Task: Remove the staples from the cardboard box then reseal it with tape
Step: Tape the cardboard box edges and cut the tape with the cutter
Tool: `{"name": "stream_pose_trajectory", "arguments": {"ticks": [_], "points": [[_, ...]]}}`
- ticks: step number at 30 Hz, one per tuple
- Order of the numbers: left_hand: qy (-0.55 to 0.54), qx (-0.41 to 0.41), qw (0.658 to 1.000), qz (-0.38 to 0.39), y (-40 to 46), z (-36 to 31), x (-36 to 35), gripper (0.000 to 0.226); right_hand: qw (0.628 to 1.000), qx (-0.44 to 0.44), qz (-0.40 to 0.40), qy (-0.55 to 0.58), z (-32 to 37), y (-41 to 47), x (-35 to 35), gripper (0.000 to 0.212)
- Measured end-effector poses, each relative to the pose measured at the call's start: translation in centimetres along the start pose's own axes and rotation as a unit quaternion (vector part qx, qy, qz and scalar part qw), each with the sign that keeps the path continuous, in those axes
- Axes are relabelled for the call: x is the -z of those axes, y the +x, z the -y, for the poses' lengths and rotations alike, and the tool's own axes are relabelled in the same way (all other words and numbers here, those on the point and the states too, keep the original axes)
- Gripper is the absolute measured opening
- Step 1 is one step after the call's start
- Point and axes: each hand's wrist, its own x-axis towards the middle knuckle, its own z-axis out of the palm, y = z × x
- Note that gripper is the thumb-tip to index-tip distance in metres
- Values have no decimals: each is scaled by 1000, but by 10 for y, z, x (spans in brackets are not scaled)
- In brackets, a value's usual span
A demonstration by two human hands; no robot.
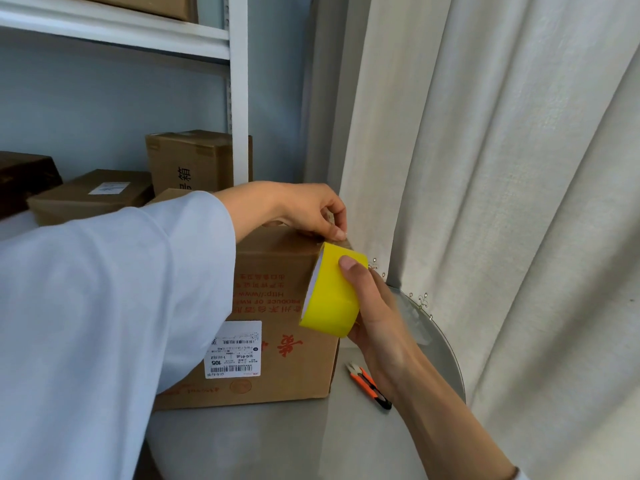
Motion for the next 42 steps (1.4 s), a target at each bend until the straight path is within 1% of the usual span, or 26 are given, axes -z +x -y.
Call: {"name": "stream_pose_trajectory", "arguments": {"ticks": [5, 8, 11, 15, 19, 21, 25, 28, 33, 38, 42], "points": [[44, -25, 999, -16, 3, 0, -6, 4, 1000, -3, 1, 3, 0, 1, -1, 67], [68, -37, 997, -27, 4, 2, -9, 5, 1000, -1, 7, -1, 0, 0, 1, 61], [75, -48, 995, -40, 3, 6, -14, 6, 1000, -1, 15, -3, 2, 1, 4, 60], [15, -77, 993, -86, -6, 14, -22, 12, 1000, 0, 22, 5, 1, -1, 6, 64], [-6, -75, 993, -96, -9, 15, -23, 20, 999, -20, 25, 26, 0, 1, 5, 75], [-5, -76, 993, -91, -9, 15, -22, 19, 998, -33, 22, 40, -3, 2, 6, 73], [-15, -100, 992, -74, -15, 24, -19, 6, 997, -40, 19, 62, -7, 4, 7, 74], [-45, -114, 990, -72, -21, 27, -21, 11, 997, -38, 21, 63, -7, 4, 6, 74], [-31, -113, 990, -83, -28, 17, -22, 26, 998, -34, 18, 53, -6, 3, 4, 82], [-17, -110, 990, -81, -33, 12, -27, 31, 999, -28, 12, 31, -6, 2, 4, 77], [-1, -104, 989, -104, -35, 13, -31, 30, 999, -24, 17, 13, -4, 1, 5, 78]]}}
